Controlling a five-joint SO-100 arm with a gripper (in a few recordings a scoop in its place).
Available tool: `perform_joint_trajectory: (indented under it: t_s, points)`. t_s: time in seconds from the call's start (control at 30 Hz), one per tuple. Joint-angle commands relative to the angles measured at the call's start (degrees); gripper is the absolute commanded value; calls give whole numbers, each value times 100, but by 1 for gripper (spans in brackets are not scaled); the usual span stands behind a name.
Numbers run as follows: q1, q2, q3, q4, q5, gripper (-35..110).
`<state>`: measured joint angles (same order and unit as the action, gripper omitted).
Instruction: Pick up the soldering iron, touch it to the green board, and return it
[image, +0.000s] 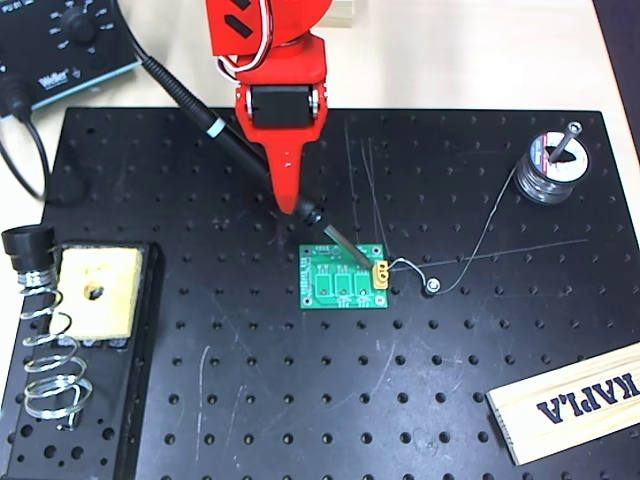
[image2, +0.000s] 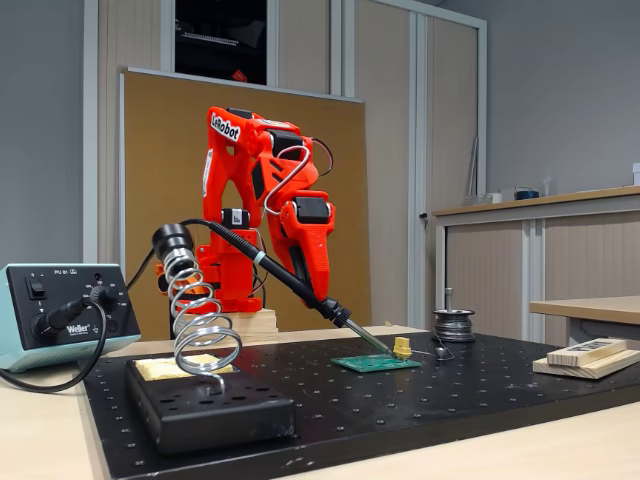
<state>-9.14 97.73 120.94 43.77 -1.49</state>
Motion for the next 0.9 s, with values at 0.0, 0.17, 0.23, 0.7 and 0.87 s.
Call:
perform_joint_trajectory:
  t_s: [0.0, 0.17, 0.23, 0.7, 0.87]
  points:
    - [-79, 79, -255, 88, -123, 0]
    - [-79, 79, -255, 88, -123, 0]
    - [-79, 79, -255, 79, -123, 0]
    - [-88, 70, -246, 79, -114, 0]
    - [-79, 114, -185, 70, -114, 0]
